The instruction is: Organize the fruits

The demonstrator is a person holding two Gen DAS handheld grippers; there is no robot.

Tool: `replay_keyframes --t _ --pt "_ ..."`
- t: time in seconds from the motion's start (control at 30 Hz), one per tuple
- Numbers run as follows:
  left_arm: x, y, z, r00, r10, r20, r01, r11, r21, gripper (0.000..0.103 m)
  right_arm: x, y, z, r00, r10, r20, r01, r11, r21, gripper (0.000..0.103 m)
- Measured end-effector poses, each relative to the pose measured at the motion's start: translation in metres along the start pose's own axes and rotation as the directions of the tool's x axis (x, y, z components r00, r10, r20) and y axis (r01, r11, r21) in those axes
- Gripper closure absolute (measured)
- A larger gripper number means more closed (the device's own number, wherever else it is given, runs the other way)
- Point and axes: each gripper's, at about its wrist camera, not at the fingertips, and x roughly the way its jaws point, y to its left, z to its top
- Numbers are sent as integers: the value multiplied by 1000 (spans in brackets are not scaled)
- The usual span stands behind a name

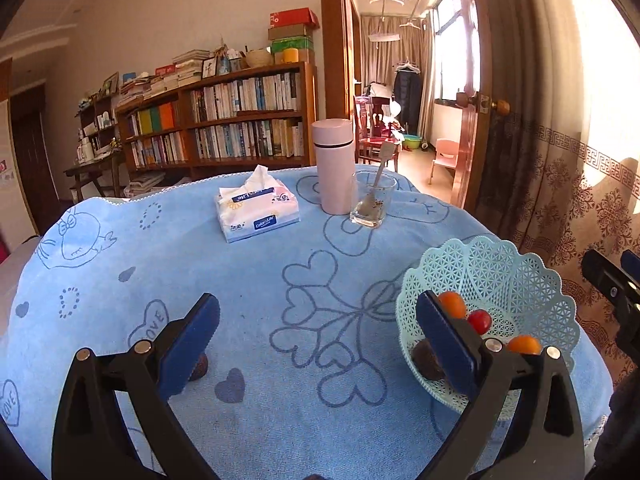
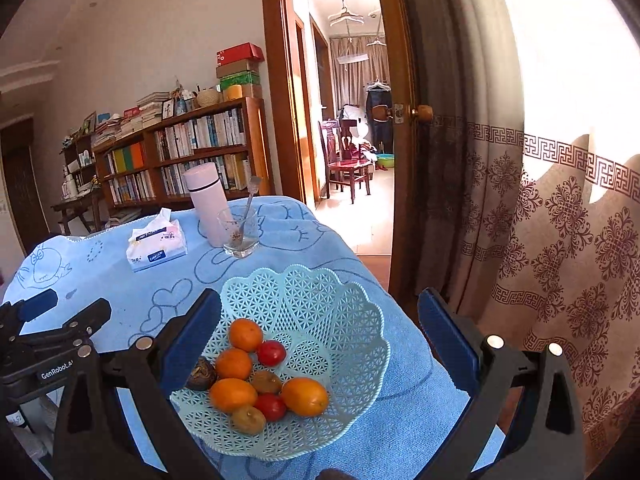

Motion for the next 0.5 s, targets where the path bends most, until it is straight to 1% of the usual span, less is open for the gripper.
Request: replay_keyframes --t 0.1,0.2,0.33,0.5 --pt "-1 16 -5 999 42 -5 -42 999 -17 5 5 17 -8 998 56 -32 -58 998 -36 3" --pt "1 29 -12 998 55 -26 -56 998 -33 5 8 34 -17 994 93 -59 -98 991 -86 3" --pt "4 45 -20 996 74 -56 -78 995 -57 5 12 51 -26 989 117 -88 -128 983 -129 3" --pt "9 58 -28 992 92 -85 -99 992 -76 5 18 58 -34 984 130 -122 -147 979 -141 3"
